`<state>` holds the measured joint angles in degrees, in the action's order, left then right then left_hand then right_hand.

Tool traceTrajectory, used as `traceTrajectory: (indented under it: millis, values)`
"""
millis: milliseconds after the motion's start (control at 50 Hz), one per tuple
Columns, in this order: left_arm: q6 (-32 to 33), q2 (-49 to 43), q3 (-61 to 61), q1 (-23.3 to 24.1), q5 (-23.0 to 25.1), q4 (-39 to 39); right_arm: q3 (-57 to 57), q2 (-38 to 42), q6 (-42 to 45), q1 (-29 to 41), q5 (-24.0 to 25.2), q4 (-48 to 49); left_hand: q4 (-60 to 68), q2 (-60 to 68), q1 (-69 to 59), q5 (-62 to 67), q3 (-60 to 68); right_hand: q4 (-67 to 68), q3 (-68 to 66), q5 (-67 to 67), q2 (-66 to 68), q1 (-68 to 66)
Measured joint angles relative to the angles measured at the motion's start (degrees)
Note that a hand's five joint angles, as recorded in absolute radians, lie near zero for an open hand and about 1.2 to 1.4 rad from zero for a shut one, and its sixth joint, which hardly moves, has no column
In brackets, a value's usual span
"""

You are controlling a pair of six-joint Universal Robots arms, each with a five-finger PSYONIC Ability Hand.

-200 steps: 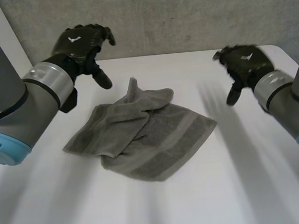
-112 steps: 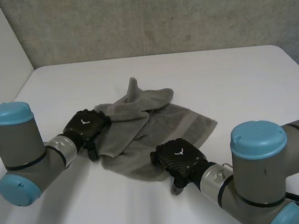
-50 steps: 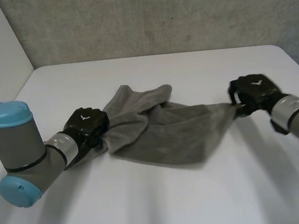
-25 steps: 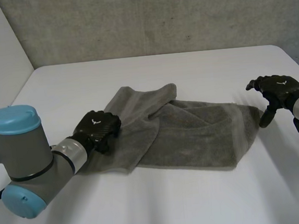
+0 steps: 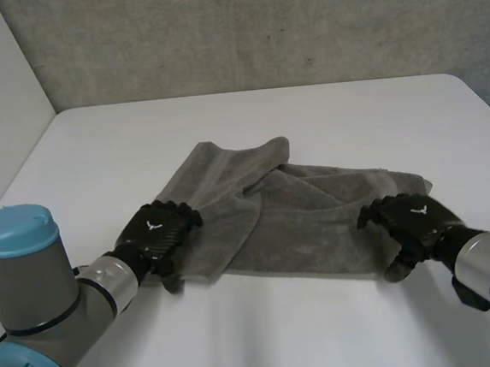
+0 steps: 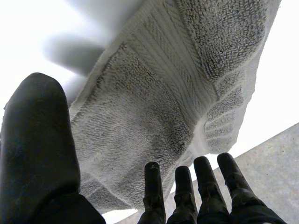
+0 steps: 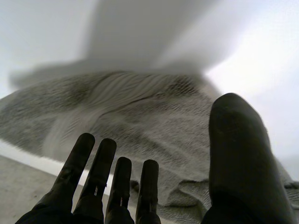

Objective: Fold the towel.

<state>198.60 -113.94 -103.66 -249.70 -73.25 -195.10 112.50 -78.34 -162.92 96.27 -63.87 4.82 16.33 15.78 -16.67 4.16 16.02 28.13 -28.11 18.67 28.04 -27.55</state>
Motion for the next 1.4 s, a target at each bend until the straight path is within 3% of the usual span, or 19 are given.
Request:
traceTrajectory:
  millis: [400, 620, 760, 1140, 1240, 1340, 1400]
  values:
    - [0.0, -6.5, 3.7, 0.4, 0.1, -4.3, 1.0, 8.6, -1.5, 2.7, -4.0, 11.1, 0.0, 0.1, 0.0, 0.9, 0.0, 5.0, -5.0, 4.8, 5.1, -5.7]
    - [0.0, -8.0, 4.7, 0.5, 0.1, -4.2, 0.6, 10.0, -1.3, 4.2, -4.8, 13.7, 3.3, 4.3, -3.2, 6.4, 4.0, 19.2, -19.2, 18.2, 19.6, -20.0]
    - [0.0, -8.3, 4.8, 0.6, 0.1, -4.2, -0.2, 9.9, -1.8, 4.4, -5.0, 14.5, 6.6, 7.6, -6.4, 8.8, 7.3, 39.1, -38.2, 39.1, 39.6, -41.1]
    - [0.0, -8.3, 4.7, 1.5, 0.1, -4.1, -3.1, 9.2, -2.3, 4.1, -10.4, 15.1, 6.8, 7.8, -6.6, 9.7, 7.6, 41.2, -40.2, 41.6, 41.2, -43.1]
    - [0.0, -8.5, 4.8, 1.5, 0.1, -4.1, -2.8, 9.1, -2.2, 3.9, -10.7, 15.1, 16.4, 17.1, -15.8, 16.8, 16.8, 41.2, -40.2, 41.6, 41.2, -43.1]
    - [-0.3, -8.5, 4.8, 1.6, 0.1, -4.1, -2.5, 8.9, -2.3, 3.8, -10.6, 15.1, 40.9, 40.4, -40.1, 40.0, 39.7, 41.2, -40.2, 41.6, 41.2, -43.1]
    - [-0.5, -8.2, 4.7, 1.8, 0.0, -3.8, -2.4, 8.8, -2.3, 3.7, -10.6, 15.1, 42.6, 42.0, -42.0, 43.8, 41.5, 41.2, -40.2, 41.6, 41.2, -43.1]
